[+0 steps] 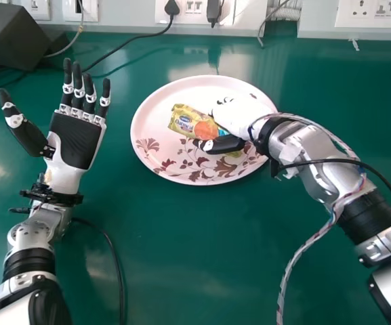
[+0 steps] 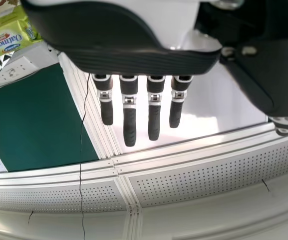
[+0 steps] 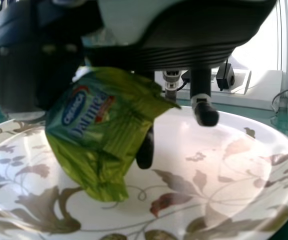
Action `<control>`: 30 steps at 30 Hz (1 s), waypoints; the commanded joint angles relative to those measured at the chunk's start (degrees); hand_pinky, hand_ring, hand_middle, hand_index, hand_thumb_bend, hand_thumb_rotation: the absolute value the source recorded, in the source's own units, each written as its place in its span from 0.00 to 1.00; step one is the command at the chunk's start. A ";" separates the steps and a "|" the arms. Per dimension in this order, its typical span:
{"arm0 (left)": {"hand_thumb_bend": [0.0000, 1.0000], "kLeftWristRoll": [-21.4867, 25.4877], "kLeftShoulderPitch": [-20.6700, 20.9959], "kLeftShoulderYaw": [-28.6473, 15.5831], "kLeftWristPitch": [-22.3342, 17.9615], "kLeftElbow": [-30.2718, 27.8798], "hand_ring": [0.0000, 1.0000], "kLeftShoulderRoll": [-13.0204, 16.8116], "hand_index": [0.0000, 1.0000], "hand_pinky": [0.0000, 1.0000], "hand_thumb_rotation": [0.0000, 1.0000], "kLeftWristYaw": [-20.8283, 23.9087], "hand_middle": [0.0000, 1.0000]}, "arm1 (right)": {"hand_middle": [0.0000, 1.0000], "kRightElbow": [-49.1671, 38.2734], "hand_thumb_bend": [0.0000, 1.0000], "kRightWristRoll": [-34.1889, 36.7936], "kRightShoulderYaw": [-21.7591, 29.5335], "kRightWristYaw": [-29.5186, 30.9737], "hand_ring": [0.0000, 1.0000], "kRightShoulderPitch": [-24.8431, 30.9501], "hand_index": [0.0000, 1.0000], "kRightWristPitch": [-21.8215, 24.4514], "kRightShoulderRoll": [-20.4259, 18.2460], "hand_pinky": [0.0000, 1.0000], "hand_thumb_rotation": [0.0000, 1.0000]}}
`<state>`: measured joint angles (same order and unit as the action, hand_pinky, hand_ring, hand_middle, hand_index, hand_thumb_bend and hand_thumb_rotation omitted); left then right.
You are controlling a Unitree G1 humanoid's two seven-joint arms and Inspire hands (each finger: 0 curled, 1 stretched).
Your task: Pick up biscuit and place it in the plate
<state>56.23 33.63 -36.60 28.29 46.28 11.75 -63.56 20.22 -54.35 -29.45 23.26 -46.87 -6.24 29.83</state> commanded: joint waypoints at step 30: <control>0.96 -1.33 -8.25 0.48 -3.48 -2.25 0.74 -4.52 0.91 0.87 0.42 2.22 0.84 | 0.70 -1.33 0.78 0.64 -2.40 3.62 0.32 3.30 0.77 -0.26 0.53 0.23 0.35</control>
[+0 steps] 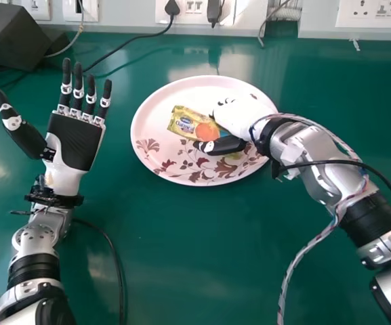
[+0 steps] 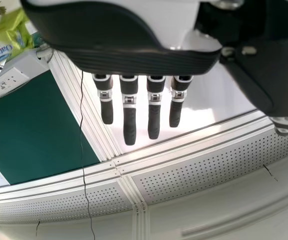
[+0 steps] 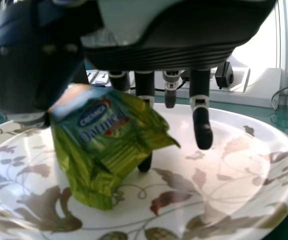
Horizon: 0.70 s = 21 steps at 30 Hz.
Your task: Pick up biscuit and place it in the plate
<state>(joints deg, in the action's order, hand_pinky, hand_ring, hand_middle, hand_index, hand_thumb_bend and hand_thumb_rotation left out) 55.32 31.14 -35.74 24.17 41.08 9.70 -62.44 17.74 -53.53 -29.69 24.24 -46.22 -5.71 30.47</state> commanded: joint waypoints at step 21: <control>0.95 0.60 -5.72 -0.16 1.91 2.93 0.76 -1.32 0.92 0.89 0.46 1.16 0.86 | 0.73 -4.29 0.83 1.11 0.50 2.76 0.34 2.35 0.75 1.39 -0.31 0.25 0.40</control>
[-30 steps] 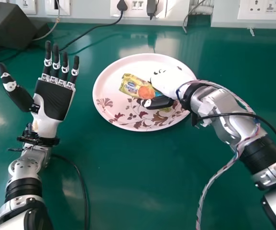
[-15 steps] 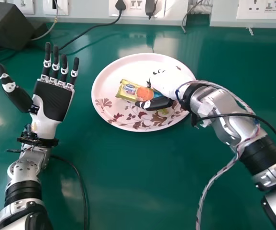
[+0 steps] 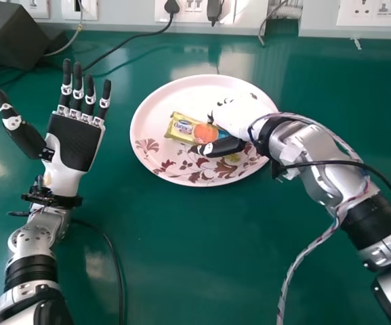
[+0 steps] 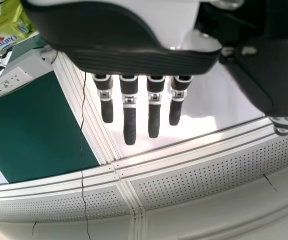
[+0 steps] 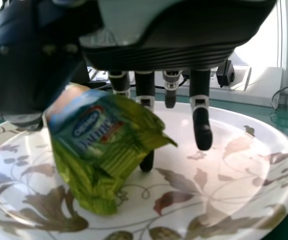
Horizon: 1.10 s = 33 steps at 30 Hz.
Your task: Pick up biscuit and place it in the plate
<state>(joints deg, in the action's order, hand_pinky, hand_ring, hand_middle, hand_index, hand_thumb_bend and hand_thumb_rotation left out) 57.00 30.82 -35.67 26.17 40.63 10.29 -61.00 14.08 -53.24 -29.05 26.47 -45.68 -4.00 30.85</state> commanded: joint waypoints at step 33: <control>0.95 -0.34 -4.46 -1.39 -0.67 8.00 0.76 -0.35 0.93 0.88 0.44 -2.53 0.86 | 0.85 -3.26 0.82 3.18 3.88 -5.59 0.38 2.31 0.91 -0.80 -1.31 0.28 0.48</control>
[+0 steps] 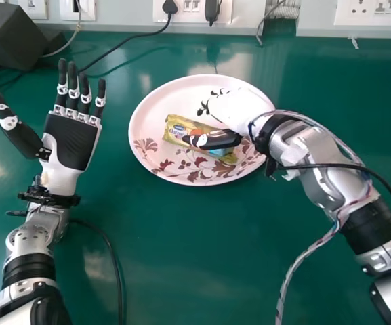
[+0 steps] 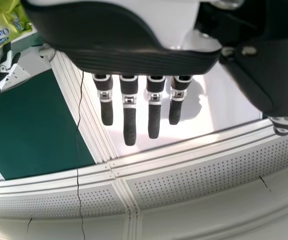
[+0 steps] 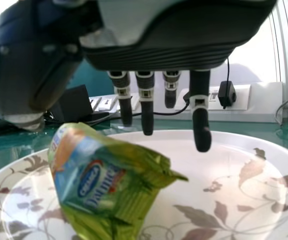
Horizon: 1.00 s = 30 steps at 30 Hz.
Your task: Pick up biscuit and place it in the plate
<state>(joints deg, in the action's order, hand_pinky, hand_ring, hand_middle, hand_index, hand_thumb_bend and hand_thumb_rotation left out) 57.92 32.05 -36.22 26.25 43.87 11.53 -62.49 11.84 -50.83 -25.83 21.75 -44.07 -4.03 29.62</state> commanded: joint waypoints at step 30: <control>0.96 -2.84 -7.60 -0.36 -8.83 1.89 0.75 -2.52 0.93 0.87 0.45 -0.12 0.84 | 0.92 -15.08 0.87 0.22 6.87 -0.03 0.82 7.26 1.00 3.64 2.31 0.65 0.65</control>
<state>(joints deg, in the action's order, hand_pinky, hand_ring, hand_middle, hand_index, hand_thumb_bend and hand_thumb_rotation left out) 56.82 31.23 -36.25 17.50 42.65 10.73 -63.15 -1.87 -50.35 -19.54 21.34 -37.37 -0.61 31.61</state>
